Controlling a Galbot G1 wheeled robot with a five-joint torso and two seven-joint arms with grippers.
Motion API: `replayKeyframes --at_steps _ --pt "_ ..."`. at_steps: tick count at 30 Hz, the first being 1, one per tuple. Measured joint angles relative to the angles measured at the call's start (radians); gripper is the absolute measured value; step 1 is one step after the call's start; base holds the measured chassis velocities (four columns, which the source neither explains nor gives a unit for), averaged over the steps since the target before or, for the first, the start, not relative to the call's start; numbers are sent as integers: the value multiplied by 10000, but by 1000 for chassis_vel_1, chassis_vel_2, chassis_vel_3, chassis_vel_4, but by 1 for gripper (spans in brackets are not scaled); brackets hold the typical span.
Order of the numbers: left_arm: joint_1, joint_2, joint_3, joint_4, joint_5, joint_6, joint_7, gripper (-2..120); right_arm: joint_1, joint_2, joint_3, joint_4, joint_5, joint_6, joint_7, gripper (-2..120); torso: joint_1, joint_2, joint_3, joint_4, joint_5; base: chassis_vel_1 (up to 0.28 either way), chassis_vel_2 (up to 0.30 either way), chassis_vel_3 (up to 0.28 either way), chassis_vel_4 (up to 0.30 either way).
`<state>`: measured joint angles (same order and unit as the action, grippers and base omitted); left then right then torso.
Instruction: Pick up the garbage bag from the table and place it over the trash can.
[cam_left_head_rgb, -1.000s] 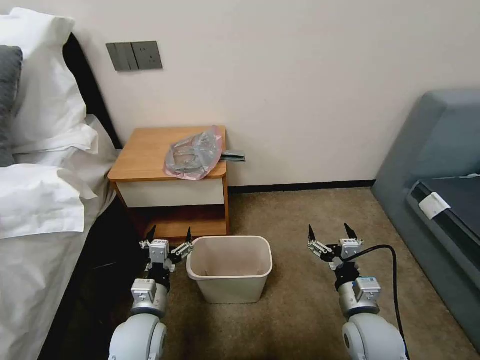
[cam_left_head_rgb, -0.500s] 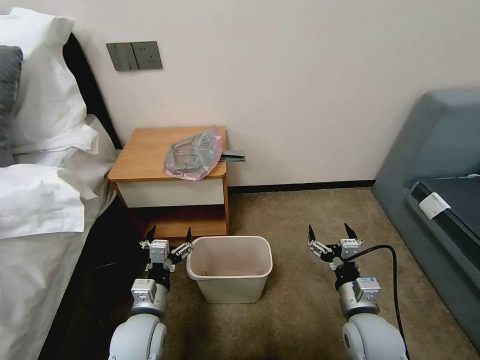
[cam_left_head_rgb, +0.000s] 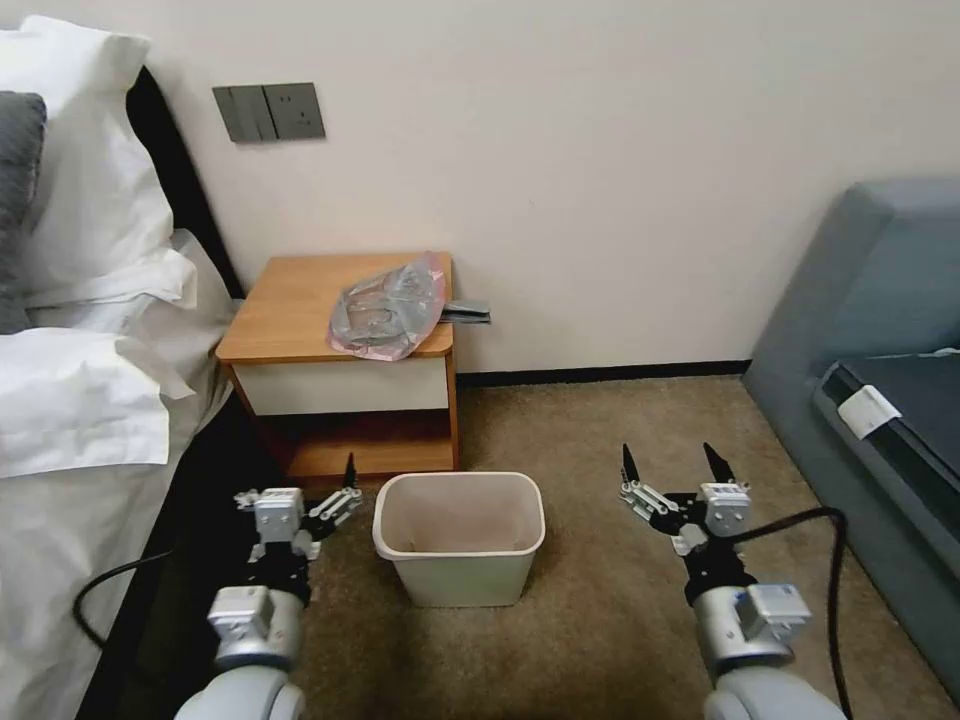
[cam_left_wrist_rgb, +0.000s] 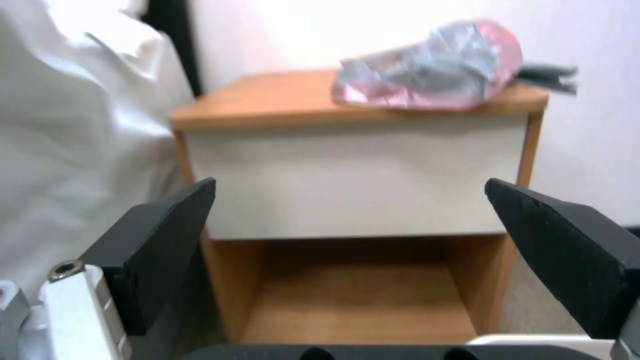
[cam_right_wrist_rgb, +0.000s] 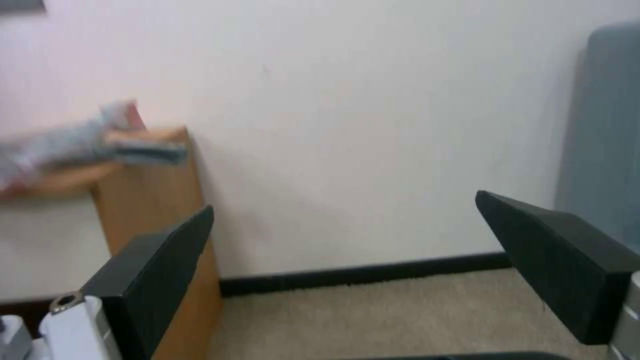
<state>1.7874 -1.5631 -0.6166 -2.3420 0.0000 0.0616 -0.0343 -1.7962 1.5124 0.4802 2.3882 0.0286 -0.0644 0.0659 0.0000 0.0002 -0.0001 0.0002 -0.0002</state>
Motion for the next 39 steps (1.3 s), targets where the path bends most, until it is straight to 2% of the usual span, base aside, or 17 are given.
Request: replayKeyframes --at_steps 3,5,6,7,8,10,11,16,24,26,27,30,31,34,35,38,39 --pt "291 -47 -76 -389 -17 111 -1 100 -381 11 -142 544 152 -136 142 100 0 0 1 -2 3 0 0 0 0" --pt "721 -128 -211 -1034 -64 270 -1 100 -687 23 -270 991 334 -252 267 100 1 0 1 -3 -3 0 0 0 0" --pt "721 -128 -211 -1034 -64 270 -1 100 -687 23 -270 991 334 -252 267 100 1 0 1 -3 -3 0 0 0 0" --pt "965 -158 -279 -1376 -87 329 -1 100 -715 18 -298 1027 403 -286 288 100 1 2 0 1 11 0 0 0 0" --pt "1080 -160 -311 -1503 -115 424 9 100 -707 11 -304 1026 444 -299 294 100 1 0 0 -4 -1 0 0 0 0" --pt "1265 -154 -458 -1629 -215 581 51 100 -683 -6 -303 1003 492 -311 298 100 0 1 0 -4 -2 0 0 0 0" --pt "1396 -128 -569 -1687 -321 733 85 100 -663 -20 -302 970 518 -320 299 100 0 1 0 0 11 0 0 0 0" --pt "1405 -17 -651 -1702 -448 871 125 100 -611 -93 -302 817 658 -329 302 100 0 0 0 -3 2 0 0 0 0" --pt "801 677 -873 -1660 -1269 919 -76 100 257 -302 -289 429 2286 -517 587 100 1 -1 1 -3 1 0 0 0 0" --pt "677 966 -910 -1644 -1579 1087 -221 100 1066 -331 -292 201 3677 -828 891 100 1 -1 1 -4 1 0 0 0 0" --pt "677 966 -910 -1644 -1579 1087 -221 100 1066 -331 -292 201 3677 -828 891 100 1 -1 1 -4 1 0 0 0 0" --pt "706 1079 -901 -1625 -1616 1168 -271 100 1918 -569 -310 -6 5755 -1244 1132 100 0 -2 1 -2 2 0 0 0 0" --pt "706 1079 -901 -1625 -1616 1168 -271 100 1918 -569 -310 -6 5755 -1244 1132 100 0 -2 1 -2 2 0 0 0 0" --pt "757 1034 -890 -1614 -1570 1202 -279 100 2631 -721 -431 -279 8381 -1774 1158 100 0 -2 2 -2 1 0 0 0 0" --pt "757 1034 -890 -1614 -1570 1202 -279 100 2631 -721 -431 -279 8381 -1774 1158 100 0 -2 2 -2 1 0 0 0 0" --pt "811 947 -890 -1606 -1482 1219 -265 100 3409 -838 -451 -681 11404 -2334 1522 100 1 -2 1 -2 1 0 0 0 0" --pt "811 947 -890 -1606 -1482 1219 -265 100 3409 -838 -451 -681 11404 -2334 1522 100 1 -2 1 -2 1 0 0 0 0"
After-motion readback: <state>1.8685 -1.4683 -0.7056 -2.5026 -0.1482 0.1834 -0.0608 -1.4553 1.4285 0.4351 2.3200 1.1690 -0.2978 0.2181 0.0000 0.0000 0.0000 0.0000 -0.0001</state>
